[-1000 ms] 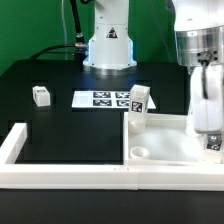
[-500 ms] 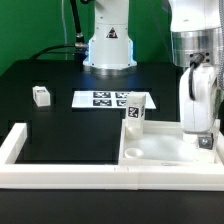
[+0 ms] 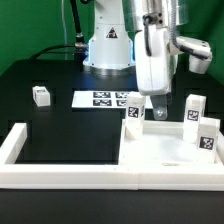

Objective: Assemble square table

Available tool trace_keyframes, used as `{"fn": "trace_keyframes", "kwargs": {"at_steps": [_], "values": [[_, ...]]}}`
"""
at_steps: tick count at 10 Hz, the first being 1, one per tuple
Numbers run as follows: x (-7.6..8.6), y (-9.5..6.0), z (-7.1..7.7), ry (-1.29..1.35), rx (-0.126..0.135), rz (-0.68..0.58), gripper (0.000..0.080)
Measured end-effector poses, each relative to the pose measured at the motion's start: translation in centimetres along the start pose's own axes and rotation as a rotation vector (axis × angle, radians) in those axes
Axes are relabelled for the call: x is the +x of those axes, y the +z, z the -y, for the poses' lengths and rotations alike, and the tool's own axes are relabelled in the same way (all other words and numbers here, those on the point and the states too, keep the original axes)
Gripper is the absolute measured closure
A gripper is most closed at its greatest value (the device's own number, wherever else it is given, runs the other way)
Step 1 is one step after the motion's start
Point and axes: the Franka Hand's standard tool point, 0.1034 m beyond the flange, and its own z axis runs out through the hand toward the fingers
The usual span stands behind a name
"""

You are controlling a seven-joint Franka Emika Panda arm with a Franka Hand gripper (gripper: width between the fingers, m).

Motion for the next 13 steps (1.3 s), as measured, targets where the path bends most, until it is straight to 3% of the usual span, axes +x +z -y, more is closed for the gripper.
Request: {"fn": "trace_keyframes", "kwargs": {"at_steps": [4,5,6,7,9,13], "values": [[0.1,0.1,-0.1,-0.018,0.002,-0.002,0.0151],[1.5,-0.6,-0.2,-0.11,0.048,-0.008,0.0151],[3.9,-1.7,-1.7,-0.202,0.058,-0.008,0.0151],[6.1,-2.6,-2.9,-0.24,0.049,-0.01,0.0151],[8.3,-3.3,-3.8,-0.513,0.051,-0.023,0.0151],[8.3,-3.1,-3.9,-0.746,0.043,-0.03,0.0151]]}}
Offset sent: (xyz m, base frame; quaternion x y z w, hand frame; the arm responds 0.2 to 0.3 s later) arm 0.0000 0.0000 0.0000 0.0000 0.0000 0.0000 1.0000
